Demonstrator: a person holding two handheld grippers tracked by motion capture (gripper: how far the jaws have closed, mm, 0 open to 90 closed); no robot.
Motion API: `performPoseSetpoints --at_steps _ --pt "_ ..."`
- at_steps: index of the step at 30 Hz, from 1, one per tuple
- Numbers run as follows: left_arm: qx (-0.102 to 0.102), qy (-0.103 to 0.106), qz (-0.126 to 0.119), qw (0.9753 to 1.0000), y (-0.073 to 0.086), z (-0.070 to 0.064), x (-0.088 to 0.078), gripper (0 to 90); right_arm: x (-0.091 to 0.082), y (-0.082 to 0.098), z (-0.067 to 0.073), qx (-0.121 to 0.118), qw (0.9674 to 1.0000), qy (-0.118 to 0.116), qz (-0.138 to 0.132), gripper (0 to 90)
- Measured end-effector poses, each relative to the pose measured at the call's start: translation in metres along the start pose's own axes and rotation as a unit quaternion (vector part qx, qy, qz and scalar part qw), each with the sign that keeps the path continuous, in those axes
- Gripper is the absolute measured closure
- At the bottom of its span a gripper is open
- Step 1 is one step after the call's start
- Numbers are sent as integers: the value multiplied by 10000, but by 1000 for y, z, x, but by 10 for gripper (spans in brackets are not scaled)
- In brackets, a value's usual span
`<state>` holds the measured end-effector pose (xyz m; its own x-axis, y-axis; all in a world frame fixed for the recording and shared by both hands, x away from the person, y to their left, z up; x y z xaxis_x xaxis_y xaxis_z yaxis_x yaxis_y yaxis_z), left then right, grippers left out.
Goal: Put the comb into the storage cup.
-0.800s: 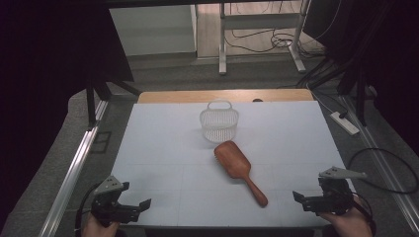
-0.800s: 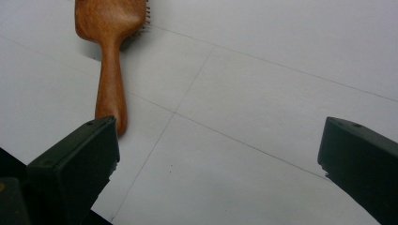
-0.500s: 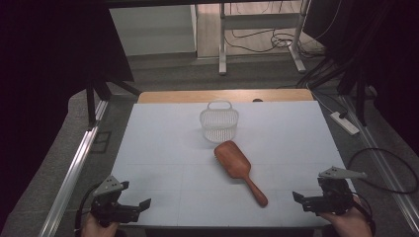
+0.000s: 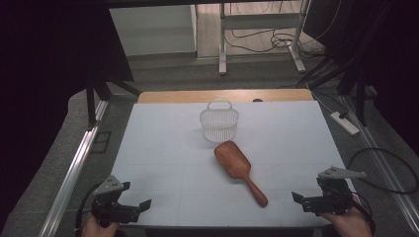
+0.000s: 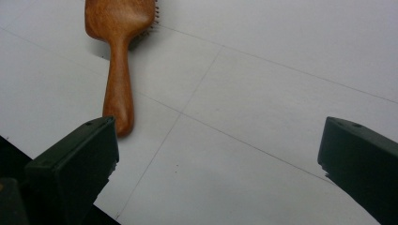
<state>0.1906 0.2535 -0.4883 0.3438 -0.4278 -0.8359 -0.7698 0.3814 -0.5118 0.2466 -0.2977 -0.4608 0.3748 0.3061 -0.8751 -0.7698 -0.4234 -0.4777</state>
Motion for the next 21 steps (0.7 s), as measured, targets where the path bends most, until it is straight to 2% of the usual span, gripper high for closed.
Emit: performPoseSetpoints --at_steps 13,16,21 --pt "-2 61 37 10000 0 1 1 5 2 -5 3 -223 9997 -34 -122 0" --pt "-11 79 46 10000 0 1 1 7 2 -7 3 -349 9992 -118 -132 0" --pt "19 79 63 9999 0 1 1 9 1 -10 4 -309 9993 -190 -92 0"
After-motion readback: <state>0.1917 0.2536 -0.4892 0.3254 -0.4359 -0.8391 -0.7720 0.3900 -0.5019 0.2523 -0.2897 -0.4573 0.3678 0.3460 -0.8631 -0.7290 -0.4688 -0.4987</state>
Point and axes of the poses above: each handheld gripper's, and its own axes: x roughly forward along the jaws, y roughly out of its underside, z roughly to its left, the point moved 2 cm from there along x, roughly forward along the jaws, and after that the axes turned 14 degrees about z, right-handed, at the moved point
